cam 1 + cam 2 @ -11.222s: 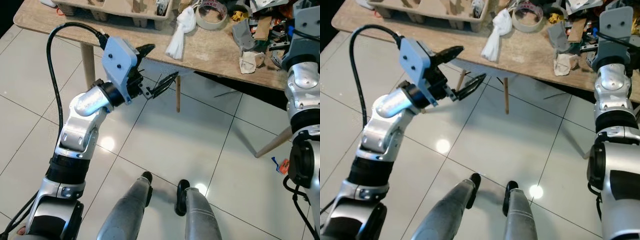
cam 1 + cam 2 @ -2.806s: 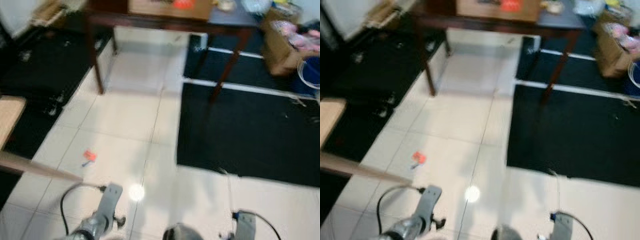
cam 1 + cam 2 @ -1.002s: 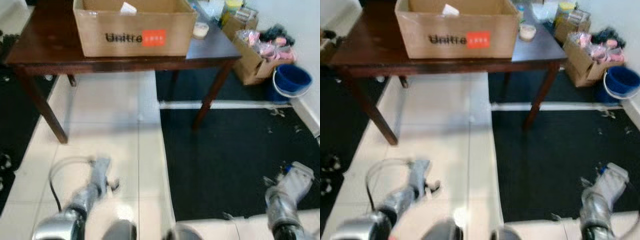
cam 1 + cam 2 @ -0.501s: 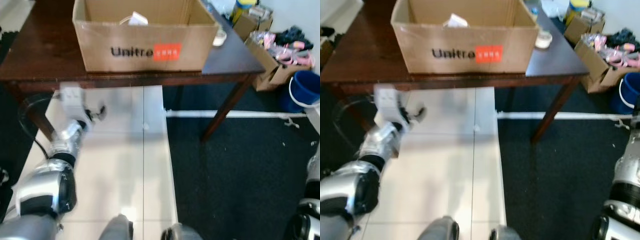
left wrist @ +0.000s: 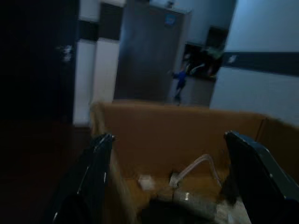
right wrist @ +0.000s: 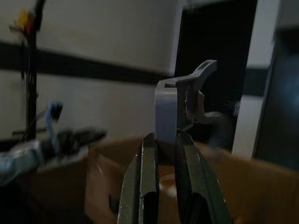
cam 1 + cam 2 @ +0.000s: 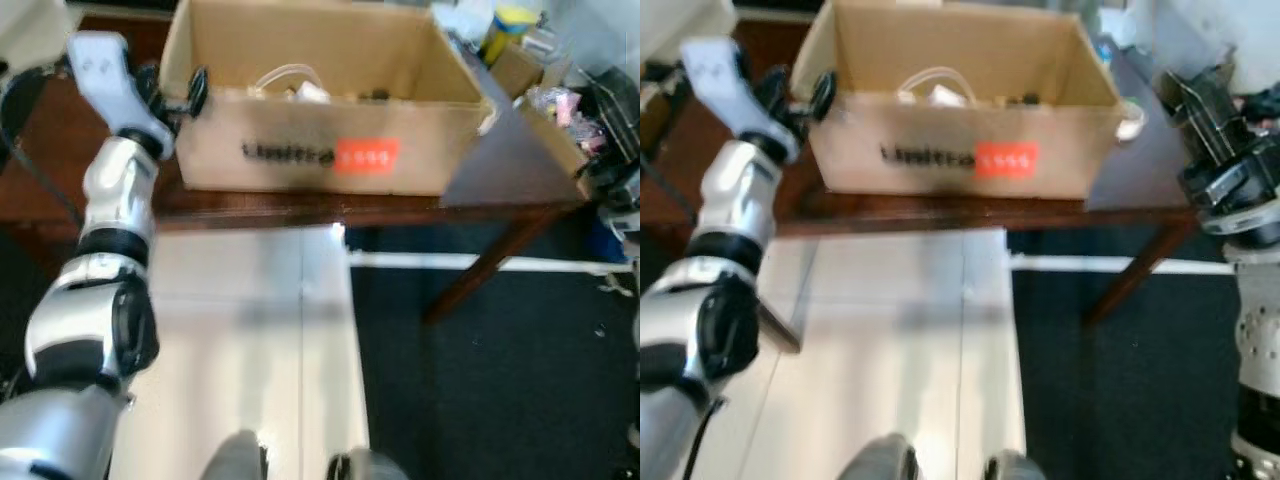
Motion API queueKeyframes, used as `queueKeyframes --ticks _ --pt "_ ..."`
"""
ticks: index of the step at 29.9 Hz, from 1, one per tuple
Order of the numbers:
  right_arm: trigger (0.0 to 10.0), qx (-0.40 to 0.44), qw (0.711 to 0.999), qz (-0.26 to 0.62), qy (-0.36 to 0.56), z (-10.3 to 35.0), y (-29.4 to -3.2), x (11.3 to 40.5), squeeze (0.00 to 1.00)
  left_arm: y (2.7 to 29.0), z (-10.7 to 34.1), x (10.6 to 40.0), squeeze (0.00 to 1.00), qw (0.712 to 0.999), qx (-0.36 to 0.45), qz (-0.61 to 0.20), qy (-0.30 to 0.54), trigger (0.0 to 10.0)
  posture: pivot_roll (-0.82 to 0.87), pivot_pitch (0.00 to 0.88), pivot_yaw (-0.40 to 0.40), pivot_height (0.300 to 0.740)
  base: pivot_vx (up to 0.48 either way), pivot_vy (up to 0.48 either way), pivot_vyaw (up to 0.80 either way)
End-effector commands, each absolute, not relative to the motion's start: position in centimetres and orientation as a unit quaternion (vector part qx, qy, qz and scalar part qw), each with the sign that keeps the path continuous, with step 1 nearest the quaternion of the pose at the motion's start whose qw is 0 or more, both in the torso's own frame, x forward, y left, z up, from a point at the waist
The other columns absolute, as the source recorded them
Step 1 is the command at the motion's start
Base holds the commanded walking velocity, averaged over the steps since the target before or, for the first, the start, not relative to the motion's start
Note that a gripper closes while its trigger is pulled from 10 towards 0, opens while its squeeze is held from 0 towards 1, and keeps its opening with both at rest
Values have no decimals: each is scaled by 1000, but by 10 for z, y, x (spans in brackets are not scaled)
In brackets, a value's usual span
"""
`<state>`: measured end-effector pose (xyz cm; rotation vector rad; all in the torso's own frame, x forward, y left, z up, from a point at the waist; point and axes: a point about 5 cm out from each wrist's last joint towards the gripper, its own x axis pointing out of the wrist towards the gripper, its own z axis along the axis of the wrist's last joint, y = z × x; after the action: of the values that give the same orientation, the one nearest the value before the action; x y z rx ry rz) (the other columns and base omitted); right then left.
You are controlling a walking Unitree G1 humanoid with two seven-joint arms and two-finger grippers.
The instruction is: Picking trash to rubbish bin
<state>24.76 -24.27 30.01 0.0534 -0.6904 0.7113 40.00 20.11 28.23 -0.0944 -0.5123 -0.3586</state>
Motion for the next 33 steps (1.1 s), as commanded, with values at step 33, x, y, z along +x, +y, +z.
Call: queueKeyframes --ticks 33 --pt "10000 59 865 398 -301 282 -250 233 0 151 301 357 0 742 122 -618 -231 10000 97 93 -21 740 163 0 0"
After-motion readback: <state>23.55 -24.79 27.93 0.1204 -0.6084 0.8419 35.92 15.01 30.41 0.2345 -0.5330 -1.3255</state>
